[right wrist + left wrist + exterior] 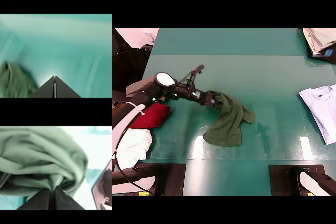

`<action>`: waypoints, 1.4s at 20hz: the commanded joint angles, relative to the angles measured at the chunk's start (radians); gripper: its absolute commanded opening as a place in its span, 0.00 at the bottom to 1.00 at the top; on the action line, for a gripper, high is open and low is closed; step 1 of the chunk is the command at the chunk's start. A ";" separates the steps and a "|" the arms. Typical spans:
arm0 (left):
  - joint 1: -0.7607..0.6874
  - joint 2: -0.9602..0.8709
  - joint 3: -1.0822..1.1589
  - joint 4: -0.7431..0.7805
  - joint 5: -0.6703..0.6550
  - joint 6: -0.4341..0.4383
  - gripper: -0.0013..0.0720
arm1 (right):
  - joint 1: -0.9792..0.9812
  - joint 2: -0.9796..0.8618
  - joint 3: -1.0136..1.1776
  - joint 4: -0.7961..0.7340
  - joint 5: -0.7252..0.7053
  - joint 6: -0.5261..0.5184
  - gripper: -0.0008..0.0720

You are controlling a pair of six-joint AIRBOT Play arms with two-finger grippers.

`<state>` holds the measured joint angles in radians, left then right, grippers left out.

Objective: Fold the shirts.

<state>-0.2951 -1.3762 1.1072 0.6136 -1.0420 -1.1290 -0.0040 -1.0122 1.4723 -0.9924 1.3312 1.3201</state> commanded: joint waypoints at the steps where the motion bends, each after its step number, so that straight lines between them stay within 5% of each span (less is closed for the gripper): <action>1: 0.027 0.087 0.069 0.069 -0.036 0.002 0.06 | 0.072 0.000 -0.208 0.008 0.078 0.000 0.27; 2: 0.027 0.108 0.076 0.071 -0.042 0.002 0.06 | 0.126 0.000 -0.321 0.031 0.025 0.000 0.66; 3: 0.027 0.121 0.076 0.071 -0.046 0.002 0.06 | 0.179 -0.001 -0.429 0.078 -0.047 0.000 0.77; 7: 0.027 0.122 0.076 0.096 -0.096 -0.001 0.06 | 0.418 -0.115 -0.727 0.324 -0.337 -0.073 0.77; 16: 0.027 0.122 0.076 0.099 -0.129 -0.001 0.06 | 0.658 -0.415 -0.623 0.344 -0.415 -0.136 0.76; 17: 0.027 0.122 0.076 0.099 -0.129 -0.001 0.06 | 0.662 -0.428 -0.597 0.337 -0.414 -0.136 0.72; 20: 0.027 0.122 0.076 0.099 -0.148 -0.001 0.06 | 0.663 -0.438 -0.553 0.296 -0.415 -0.136 0.10; 21: 0.027 0.122 0.076 0.102 -0.164 -0.001 0.06 | 0.662 -0.431 -0.543 0.257 -0.412 -0.135 0.03; 28: 0.182 0.207 0.244 0.285 -0.382 -0.048 0.06 | 0.337 -0.076 -0.471 -0.217 -0.220 0.109 0.03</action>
<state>-0.1768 -1.2053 1.2781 0.8238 -1.3304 -1.1645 0.4786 -1.2270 0.9516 -0.9646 0.9993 1.3155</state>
